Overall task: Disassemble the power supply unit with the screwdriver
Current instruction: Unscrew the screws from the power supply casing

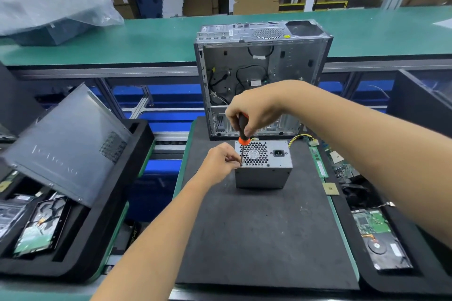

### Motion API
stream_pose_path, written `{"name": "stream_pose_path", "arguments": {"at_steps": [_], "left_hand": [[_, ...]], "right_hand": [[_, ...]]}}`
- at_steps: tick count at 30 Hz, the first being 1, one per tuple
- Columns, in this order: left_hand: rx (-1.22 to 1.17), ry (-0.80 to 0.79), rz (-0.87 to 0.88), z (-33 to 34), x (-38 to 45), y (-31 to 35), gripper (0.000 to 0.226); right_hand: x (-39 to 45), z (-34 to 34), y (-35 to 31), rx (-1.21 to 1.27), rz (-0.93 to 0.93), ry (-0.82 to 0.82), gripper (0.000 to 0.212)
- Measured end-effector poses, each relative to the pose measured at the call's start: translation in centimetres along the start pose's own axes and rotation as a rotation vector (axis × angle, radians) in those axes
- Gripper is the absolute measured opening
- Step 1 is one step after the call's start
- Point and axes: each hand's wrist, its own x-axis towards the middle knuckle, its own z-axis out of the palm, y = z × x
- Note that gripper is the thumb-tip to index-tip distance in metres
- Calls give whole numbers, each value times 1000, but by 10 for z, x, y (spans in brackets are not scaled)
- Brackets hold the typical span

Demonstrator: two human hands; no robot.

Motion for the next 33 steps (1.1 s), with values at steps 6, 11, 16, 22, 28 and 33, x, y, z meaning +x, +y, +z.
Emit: {"name": "stream_pose_path", "arguments": {"at_steps": [6,11,16,22,28,33], "left_hand": [[55,-4,13,0,0,3,8],[66,-28,17,-1,3,2,8],[73,-63,19,-4,7,2,8],[69,-88,5,-5,9,1,8],[111,-102,29,-6,10,0,8],[87,-99,-3,-5,12,0,11]], "right_hand": [[-3,2,-2,39,189,32,44],[-4,5,1,-55,78,144,21],[-12,6,1,136,-94,183,27],[-3,14,5,-153,138,265,35],[-12,7,9,228,-78,167,24],[-4,16,6,-33,121,309,31]]}}
